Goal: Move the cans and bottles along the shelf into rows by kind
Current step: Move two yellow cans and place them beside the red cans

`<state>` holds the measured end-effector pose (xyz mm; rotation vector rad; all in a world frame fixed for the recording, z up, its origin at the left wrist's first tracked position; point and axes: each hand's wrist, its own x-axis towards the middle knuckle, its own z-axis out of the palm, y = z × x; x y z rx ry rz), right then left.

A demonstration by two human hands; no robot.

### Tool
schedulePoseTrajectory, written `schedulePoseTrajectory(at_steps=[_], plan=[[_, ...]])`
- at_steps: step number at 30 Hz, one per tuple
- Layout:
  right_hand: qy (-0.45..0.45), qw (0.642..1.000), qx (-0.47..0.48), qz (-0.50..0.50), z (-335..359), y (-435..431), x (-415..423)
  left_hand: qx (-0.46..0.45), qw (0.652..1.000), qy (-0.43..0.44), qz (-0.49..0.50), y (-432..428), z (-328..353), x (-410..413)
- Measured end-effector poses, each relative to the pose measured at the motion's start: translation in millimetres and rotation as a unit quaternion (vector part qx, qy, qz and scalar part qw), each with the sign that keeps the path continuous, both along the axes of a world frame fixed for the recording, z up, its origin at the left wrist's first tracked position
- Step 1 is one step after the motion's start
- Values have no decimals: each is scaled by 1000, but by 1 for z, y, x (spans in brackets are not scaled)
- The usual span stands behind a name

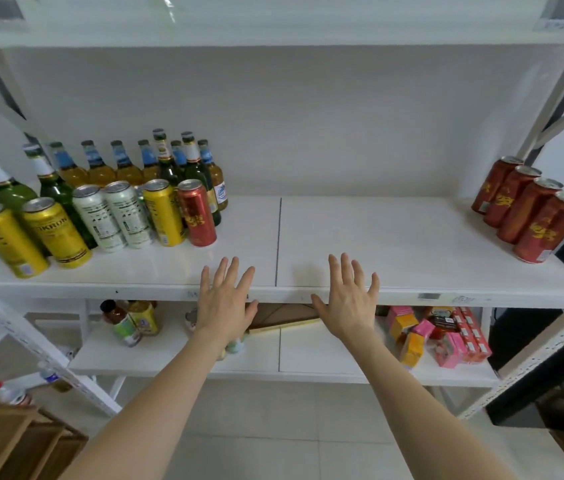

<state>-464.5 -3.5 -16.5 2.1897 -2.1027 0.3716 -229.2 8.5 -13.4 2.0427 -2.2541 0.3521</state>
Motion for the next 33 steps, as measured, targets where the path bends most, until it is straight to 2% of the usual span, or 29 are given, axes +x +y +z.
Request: schedulePoseTrajectory(at_steps=[8,18,29,33], plan=[[1,1000,1,6,-12,-33,81,13,1000,6,14,-30,1,82],[12,1000,13,5,-16,-45,225,30,999,10,12,-35,-10,218],[-14,999,22,27,-21,-47,395,19,999,17,33,-23,-17,387],[-31,998,-1,50,-19,-59,447,-22,998,31,48,-19,-13,431]])
